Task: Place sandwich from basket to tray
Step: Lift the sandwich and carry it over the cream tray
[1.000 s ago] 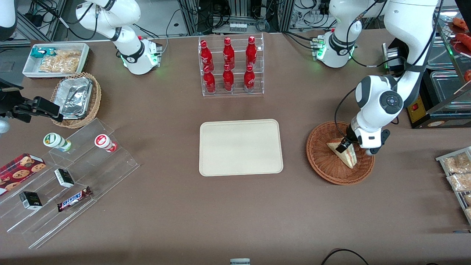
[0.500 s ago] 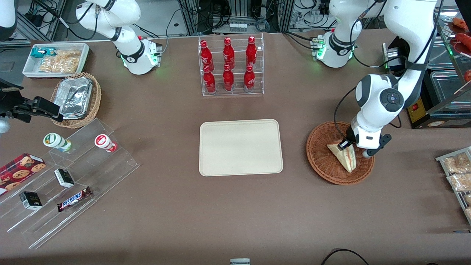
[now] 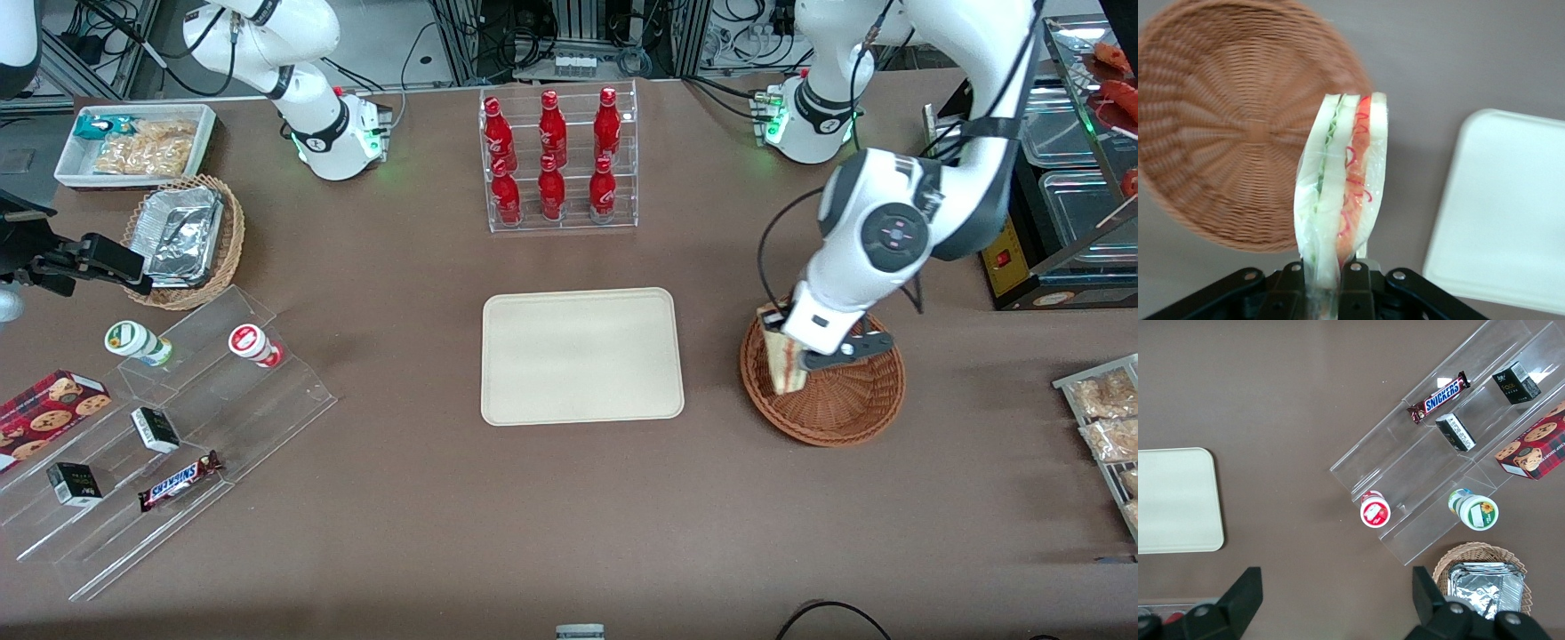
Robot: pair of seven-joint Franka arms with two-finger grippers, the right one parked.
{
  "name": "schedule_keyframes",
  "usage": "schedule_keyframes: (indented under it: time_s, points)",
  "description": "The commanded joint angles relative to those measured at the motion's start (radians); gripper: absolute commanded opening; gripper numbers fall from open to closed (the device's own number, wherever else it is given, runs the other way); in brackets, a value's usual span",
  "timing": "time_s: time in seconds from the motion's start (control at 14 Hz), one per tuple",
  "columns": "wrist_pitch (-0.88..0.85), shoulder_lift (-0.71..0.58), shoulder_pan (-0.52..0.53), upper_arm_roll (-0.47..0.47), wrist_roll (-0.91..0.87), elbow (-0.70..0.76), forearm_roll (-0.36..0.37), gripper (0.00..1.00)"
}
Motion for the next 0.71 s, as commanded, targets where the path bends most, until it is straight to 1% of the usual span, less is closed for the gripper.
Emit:
schedule_keyframes:
  time_s: [0.0, 0.14, 0.36, 0.64]
  points:
    - [-0.018, 0.112, -0.112, 0.010, -0.001, 0.129, -0.001, 0.00]
    - [-0.012, 0.167, -0.192, 0.008, -0.081, 0.193, 0.002, 0.00]
    - [0.065, 0.281, -0.315, 0.010, -0.200, 0.289, 0.007, 0.00]
    - [0.091, 0.440, -0.441, 0.011, -0.328, 0.445, 0.008, 0.00]
